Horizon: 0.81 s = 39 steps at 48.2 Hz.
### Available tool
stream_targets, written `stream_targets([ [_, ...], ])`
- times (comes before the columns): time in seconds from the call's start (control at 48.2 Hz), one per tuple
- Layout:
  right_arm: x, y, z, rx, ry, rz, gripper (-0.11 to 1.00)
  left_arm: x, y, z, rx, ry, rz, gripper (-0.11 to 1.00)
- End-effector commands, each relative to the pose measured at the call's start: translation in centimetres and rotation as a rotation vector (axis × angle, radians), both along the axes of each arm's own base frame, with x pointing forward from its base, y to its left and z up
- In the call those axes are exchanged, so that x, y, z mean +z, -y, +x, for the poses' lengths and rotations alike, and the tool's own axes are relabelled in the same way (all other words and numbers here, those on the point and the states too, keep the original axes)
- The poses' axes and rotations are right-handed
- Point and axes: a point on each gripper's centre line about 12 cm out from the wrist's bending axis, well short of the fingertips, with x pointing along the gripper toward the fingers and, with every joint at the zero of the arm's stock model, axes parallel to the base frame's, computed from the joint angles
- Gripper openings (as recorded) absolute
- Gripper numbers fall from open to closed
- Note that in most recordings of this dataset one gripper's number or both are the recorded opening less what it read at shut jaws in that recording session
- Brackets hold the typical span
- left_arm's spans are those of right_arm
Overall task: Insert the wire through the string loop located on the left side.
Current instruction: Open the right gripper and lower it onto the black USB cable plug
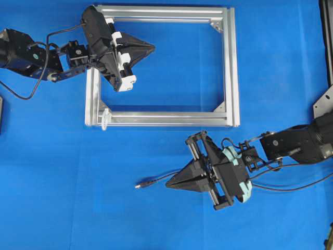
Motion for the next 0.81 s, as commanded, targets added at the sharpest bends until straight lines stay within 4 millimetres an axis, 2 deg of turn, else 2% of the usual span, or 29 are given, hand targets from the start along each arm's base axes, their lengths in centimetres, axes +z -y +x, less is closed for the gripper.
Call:
stream_targets([
  [0.0,1.92,-0.38,0.07,0.006,0.050,0.025,0.01,1.45,0.49,0.21,-0.033,0.024,0.030,0.00],
  [0.104,1.91,-0.39,0.16,0.004,0.038,0.025,-0.02,1.38,0.54,0.04,-0.032,0.021,0.027,0.00],
  [0.54,1.35,-0.12,0.13,-0.019,-0.028,0.064,-0.01,1.52,0.52,0.12,-0.032,0.025,0.029,0.00],
  [0.644,1.34,-0.02,0.23,-0.035,-0.040,0.080,0.14,1.42,0.53,0.08,-0.032,0.022,0.028,0.00],
  [0.789,1.23,0.19,0.26,-0.057,-0.047,0.093,0.54,1.38,0.54,0.04,-0.032,0.021,0.027,0.00],
])
